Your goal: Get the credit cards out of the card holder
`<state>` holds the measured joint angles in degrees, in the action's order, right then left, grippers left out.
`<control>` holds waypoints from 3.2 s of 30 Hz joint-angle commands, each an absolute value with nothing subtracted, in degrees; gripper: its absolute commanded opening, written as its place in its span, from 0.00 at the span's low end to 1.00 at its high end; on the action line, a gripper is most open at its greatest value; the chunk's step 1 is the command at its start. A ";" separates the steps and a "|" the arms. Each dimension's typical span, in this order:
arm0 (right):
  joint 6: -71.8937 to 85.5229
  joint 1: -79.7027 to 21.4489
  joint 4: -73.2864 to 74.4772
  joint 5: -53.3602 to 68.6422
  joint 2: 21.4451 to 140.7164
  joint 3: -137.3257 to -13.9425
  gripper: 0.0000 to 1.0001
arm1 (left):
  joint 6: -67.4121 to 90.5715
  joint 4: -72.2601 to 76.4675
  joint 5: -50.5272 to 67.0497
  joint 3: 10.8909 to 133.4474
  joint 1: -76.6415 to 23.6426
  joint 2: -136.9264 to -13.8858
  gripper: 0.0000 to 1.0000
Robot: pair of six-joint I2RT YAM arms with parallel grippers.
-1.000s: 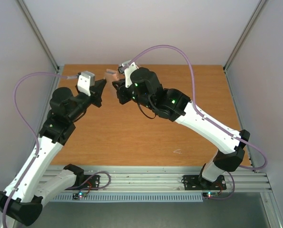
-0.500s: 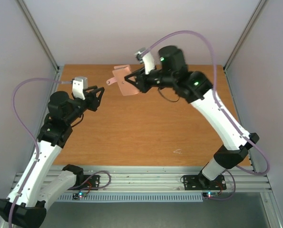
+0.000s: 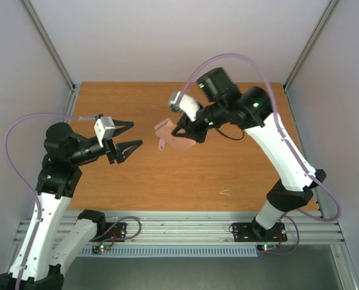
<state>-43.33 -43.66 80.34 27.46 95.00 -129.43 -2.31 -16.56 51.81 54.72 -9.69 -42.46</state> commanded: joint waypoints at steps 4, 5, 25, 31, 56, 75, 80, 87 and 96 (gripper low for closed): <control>-55.12 -55.05 83.44 19.38 97.82 -127.98 0.06 | -25.78 -41.50 64.04 62.66 -15.56 -46.26 0.73; -55.37 -55.36 82.82 20.56 97.98 -128.17 0.06 | -27.47 -43.92 63.28 63.26 -16.78 -46.84 0.73; -52.66 -51.78 66.96 28.35 91.36 -121.97 0.93 | 11.31 3.86 44.96 52.75 -19.39 -42.54 0.00; -29.46 -43.77 28.15 46.92 78.32 -98.78 0.99 | 27.72 14.02 42.87 55.45 -19.25 -43.45 0.00; -26.08 -39.63 34.82 58.68 80.81 -104.64 0.01 | 27.65 5.09 43.04 54.87 -18.97 -39.89 0.44; -20.71 -41.42 85.51 22.50 103.05 -144.48 0.01 | -46.31 -21.20 29.96 57.05 -24.72 -41.50 0.74; -5.16 -40.43 81.32 24.51 104.85 -143.63 0.01 | -57.41 -15.17 17.71 52.98 -32.73 -41.82 0.86; 3.00 -40.41 78.39 27.13 106.17 -142.49 0.01 | -68.17 3.72 14.93 49.49 -37.30 -45.98 0.76; 4.82 -40.60 74.55 31.10 105.09 -139.22 0.01 | -68.41 10.90 7.24 49.39 -38.27 -51.73 0.44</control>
<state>2.83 -40.45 77.58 28.77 106.13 -139.50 -66.41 2.92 11.31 49.56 -38.00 -51.57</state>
